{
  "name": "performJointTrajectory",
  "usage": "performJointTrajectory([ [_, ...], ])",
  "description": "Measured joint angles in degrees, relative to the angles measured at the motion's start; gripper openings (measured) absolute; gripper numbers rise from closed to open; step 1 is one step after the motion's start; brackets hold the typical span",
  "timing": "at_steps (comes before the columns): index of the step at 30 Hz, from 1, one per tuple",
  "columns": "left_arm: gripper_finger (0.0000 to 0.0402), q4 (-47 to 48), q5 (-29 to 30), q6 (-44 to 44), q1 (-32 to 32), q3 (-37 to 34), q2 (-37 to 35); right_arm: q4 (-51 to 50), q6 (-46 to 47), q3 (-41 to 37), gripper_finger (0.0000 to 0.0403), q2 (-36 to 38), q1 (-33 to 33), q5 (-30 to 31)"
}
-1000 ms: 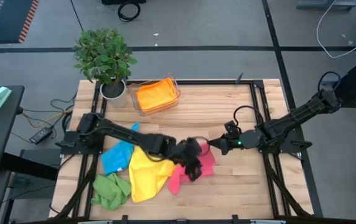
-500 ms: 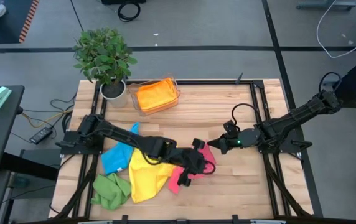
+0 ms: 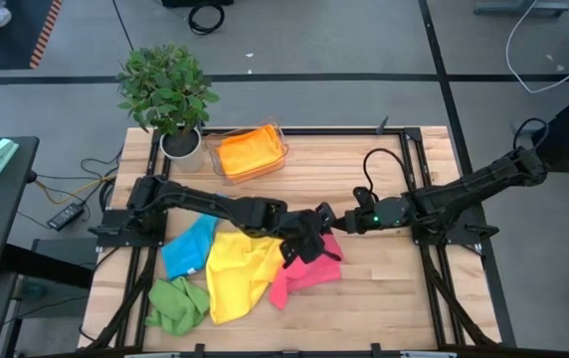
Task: Fold microfiber towels
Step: Fold the pink microfiber cloth
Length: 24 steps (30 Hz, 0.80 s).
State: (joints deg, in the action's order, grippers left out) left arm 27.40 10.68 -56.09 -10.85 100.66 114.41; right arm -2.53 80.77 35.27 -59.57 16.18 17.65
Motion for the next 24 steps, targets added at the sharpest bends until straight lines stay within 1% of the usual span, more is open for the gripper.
performJointTrajectory([
  [6, 0.0181, 0.74, -0.3, -8.85, 0.49, -0.12, 1.34, 8.31, 1.84, 0.02, 0.0, -3.0, -2.3, -1.96],
  [9, 0.0174, 1.3, 1.76, -10.42, 0.3, 0.03, 1.4, 8.58, 2.47, 0.0, 0.0, -4.28, -2.44, -2.94],
  [12, 0.0172, 2.94, 5.78, -12.92, 0.21, -0.03, 1.92, 8.63, 3.27, -0.02, 0.0, -5.12, -2.46, -2.69],
  [18, 0.0166, 4.35, 7.03, -13.67, 0.22, -0.02, 2.43, 9.49, 2.66, -0.02, 0.0, -5.53, -2.61, -2.89],
  [21, 0.0147, 3.55, 10.39, -14.42, 0.22, -0.02, 2.73, 9.5, 2.41, -0.02, 0.0, -5.52, -2.7, -2.54],
  [24, 0.011, 2.96, 12.4, -16.84, 0.18, -0.02, 2.73, 9.89, 2.07, -0.02, 0.0, -5.46, -2.7, -2.74],
])
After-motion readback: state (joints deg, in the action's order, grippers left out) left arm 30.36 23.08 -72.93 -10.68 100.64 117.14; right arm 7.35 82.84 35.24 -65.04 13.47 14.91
